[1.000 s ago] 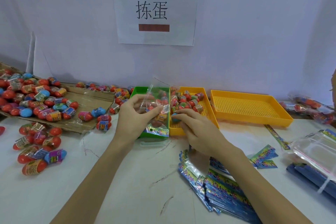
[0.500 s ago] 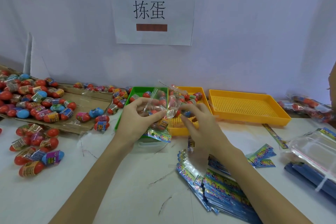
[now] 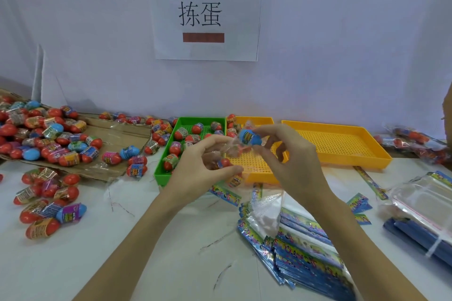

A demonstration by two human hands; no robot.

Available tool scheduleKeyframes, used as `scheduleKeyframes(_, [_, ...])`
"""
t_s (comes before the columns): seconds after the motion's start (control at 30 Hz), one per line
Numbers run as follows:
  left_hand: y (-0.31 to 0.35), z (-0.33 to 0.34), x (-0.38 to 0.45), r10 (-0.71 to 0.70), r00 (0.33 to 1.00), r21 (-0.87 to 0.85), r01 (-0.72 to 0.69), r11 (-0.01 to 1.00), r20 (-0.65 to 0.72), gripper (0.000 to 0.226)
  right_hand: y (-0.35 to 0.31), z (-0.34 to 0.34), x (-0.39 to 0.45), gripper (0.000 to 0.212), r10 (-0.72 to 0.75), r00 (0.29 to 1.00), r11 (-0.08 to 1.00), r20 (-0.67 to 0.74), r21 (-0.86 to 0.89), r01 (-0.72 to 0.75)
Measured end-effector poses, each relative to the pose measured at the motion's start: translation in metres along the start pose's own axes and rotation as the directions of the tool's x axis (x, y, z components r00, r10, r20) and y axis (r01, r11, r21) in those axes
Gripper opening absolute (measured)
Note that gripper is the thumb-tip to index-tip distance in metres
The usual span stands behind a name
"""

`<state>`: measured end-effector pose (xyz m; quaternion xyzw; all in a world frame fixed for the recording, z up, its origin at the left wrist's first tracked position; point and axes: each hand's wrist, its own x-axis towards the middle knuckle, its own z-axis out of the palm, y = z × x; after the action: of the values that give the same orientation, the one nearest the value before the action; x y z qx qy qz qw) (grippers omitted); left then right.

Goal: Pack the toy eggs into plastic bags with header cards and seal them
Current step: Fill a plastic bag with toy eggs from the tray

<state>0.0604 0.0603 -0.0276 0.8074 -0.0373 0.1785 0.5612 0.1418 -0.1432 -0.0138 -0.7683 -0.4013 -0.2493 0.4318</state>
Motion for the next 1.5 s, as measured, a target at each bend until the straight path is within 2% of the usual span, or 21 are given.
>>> scheduleKeyframes(0.1, [0.001,0.002,-0.001,0.031,0.999,0.057,-0.031,0.998,0.012,0.054,-0.001,-0.002,0.0,0.031,-0.028,0.998,0.999,0.06,0.042,0.025])
scheduleKeyframes(0.2, [0.001,0.004,0.0,0.036,0.999,0.072,-0.039,0.997,0.035,0.05,-0.004,-0.003,-0.001,0.032,0.009,0.994,0.993,0.113,0.116,-0.022])
scheduleKeyframes(0.3, [0.001,0.004,-0.001,0.065,0.997,0.041,-0.066,0.997,0.033,0.044,-0.007,-0.001,-0.002,0.027,0.06,0.99,0.989,0.128,0.123,-0.076])
scheduleKeyframes(0.4, [0.002,0.005,-0.002,0.088,0.996,0.061,-0.089,0.994,0.014,0.041,-0.009,0.002,-0.004,0.021,0.03,0.988,0.994,0.148,0.099,-0.045])
scheduleKeyframes(0.5, [0.002,0.006,-0.001,0.094,0.996,0.098,-0.093,0.991,-0.004,0.041,-0.01,0.008,-0.006,0.03,0.016,0.969,0.991,0.248,0.127,-0.049])
scheduleKeyframes(0.57, [-0.001,0.003,0.001,0.072,0.996,0.098,-0.066,0.993,-0.058,0.036,-0.011,0.013,-0.008,0.034,0.014,0.969,0.986,0.246,0.16,-0.055])
scheduleKeyframes(0.67, [-0.007,-0.008,0.007,-0.032,0.967,0.066,0.05,0.997,-0.254,0.026,-0.009,0.017,-0.009,0.035,0.055,0.987,0.975,0.149,0.207,-0.086])
scheduleKeyframes(0.73, [-0.011,-0.019,0.01,-0.09,0.911,0.005,0.101,0.995,-0.402,0.023,-0.008,0.021,-0.011,0.035,0.079,0.985,0.982,0.152,0.156,-0.103])
scheduleKeyframes(0.8, [-0.016,-0.029,0.012,-0.17,0.853,-0.118,0.128,0.985,-0.493,0.023,-0.007,0.029,-0.013,0.037,0.074,0.962,0.995,0.263,0.05,-0.09])
scheduleKeyframes(0.9, [-0.023,-0.035,0.014,-0.243,0.813,-0.215,0.149,0.965,-0.529,0.024,-0.012,0.047,-0.017,0.038,0.016,0.901,0.99,0.434,-0.135,0.047])
scheduleKeyframes(1.0, [-0.024,-0.034,0.016,-0.255,0.793,-0.231,0.148,0.962,-0.553,0.024,-0.017,0.063,-0.023,0.05,0.031,0.862,0.954,0.506,-0.272,0.125])
scheduleKeyframes(1.13, [-0.023,-0.038,0.017,-0.201,0.75,-0.199,0.095,0.975,-0.63,0.025,-0.01,0.071,-0.029,0.053,0.07,0.818,0.954,0.571,-0.277,0.112])
scheduleKeyframes(1.33, [-0.021,-0.043,0.018,-0.182,0.7,-0.201,0.057,0.978,-0.691,0.029,-0.009,0.076,-0.03,0.057,0.061,0.824,0.957,0.563,-0.268,0.113])
scheduleKeyframes(1.5, [-0.023,-0.046,0.016,-0.215,0.728,-0.206,0.102,0.973,-0.652,0.023,-0.009,0.079,-0.031,0.051,0.052,0.842,0.961,0.537,-0.257,0.104])
